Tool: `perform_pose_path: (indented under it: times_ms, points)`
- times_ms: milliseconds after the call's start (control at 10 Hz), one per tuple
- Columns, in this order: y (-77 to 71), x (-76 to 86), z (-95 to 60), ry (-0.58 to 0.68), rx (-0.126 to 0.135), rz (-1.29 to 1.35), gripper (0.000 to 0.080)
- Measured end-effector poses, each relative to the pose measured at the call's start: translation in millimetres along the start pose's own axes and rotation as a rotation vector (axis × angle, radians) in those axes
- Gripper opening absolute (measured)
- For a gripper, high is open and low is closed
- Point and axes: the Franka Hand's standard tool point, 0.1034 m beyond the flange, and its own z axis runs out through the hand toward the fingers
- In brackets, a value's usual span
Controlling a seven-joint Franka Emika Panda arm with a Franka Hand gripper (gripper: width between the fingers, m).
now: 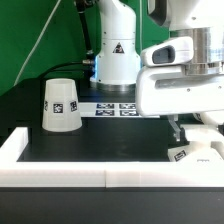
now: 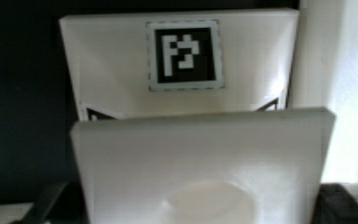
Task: Assemble lamp
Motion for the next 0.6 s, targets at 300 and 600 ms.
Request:
perform_pose_path:
  times_ms: [300,600]
  points:
    - [-2.9,-1.1,0.9,-0.001,0.000,-0.009,0.0535]
    - [-2.9,-1.2,1.1,-0.001,0.000,-0.010,0.0679]
